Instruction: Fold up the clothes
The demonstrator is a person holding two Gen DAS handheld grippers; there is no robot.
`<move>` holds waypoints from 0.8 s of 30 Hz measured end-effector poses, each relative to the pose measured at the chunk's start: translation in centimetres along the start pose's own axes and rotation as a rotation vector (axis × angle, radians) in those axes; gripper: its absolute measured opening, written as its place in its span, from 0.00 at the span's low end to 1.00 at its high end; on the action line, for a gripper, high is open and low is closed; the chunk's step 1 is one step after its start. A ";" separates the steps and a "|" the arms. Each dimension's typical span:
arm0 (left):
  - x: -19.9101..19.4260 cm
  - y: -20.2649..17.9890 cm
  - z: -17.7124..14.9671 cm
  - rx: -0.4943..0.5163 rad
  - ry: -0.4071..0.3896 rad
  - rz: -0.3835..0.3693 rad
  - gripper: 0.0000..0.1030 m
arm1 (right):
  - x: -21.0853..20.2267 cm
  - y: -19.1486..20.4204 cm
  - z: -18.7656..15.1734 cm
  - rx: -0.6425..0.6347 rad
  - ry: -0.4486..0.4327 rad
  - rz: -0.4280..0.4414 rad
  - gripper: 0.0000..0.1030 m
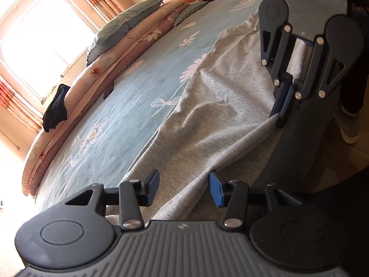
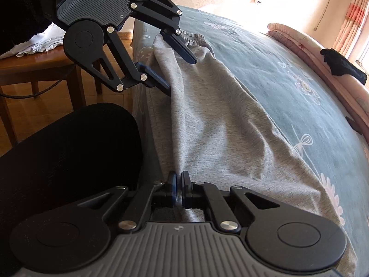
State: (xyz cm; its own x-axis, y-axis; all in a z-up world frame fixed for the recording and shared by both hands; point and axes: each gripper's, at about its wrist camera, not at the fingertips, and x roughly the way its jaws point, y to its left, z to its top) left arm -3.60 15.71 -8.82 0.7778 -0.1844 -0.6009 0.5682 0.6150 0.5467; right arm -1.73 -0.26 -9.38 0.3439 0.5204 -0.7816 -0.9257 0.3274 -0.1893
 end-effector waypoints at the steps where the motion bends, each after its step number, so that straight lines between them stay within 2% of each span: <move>1: -0.2 0.2 -0.1 -0.014 -0.002 -0.001 0.49 | -0.1 -0.1 0.0 0.005 -0.006 0.005 0.10; 3: -0.5 0.8 -0.3 -0.048 -0.010 0.000 0.49 | -0.6 -0.9 0.3 0.031 -0.031 0.003 0.17; 5: -1.1 1.6 -0.5 -0.111 -0.033 0.000 0.49 | -1.3 -1.9 0.8 0.067 -0.059 -0.017 0.29; 7: -1.9 2.8 -0.6 -0.199 -0.072 -0.005 0.49 | -1.9 -3.5 1.3 0.115 -0.089 -0.033 0.30; 9: -1.9 4.2 -0.8 -0.299 -0.098 -0.002 0.61 | -1.8 -5.1 1.9 0.142 -0.106 -0.076 0.30; 11: -1.6 5.3 -0.9 -0.384 -0.110 0.006 0.62 | -1.4 -6.8 2.8 0.159 -0.118 -0.117 0.31; 16: 1.9 6.3 -1.5 -0.477 -0.005 0.031 0.62 | 1.6 -10.8 6.1 0.173 -0.124 -0.173 0.33; 18: 3.8 6.2 -2.2 -0.499 0.057 0.009 0.62 | 3.2 -11.9 7.3 0.184 -0.117 -0.178 0.33; 22: 4.8 5.4 -3.9 -0.526 0.146 -0.008 0.62 | 6.9 -13.1 8.5 0.204 -0.058 -0.102 0.33; 24: 4.8 5.4 -4.7 -0.535 0.164 -0.011 0.62 | 8.2 -12.3 8.1 0.157 -0.006 -0.066 0.33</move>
State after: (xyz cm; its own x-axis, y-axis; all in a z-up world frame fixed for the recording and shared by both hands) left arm 1.95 21.72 -11.48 0.6961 -0.0975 -0.7113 0.3270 0.9250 0.1932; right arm 13.72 6.37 -8.67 0.4043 0.4986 -0.7668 -0.8654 0.4799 -0.1443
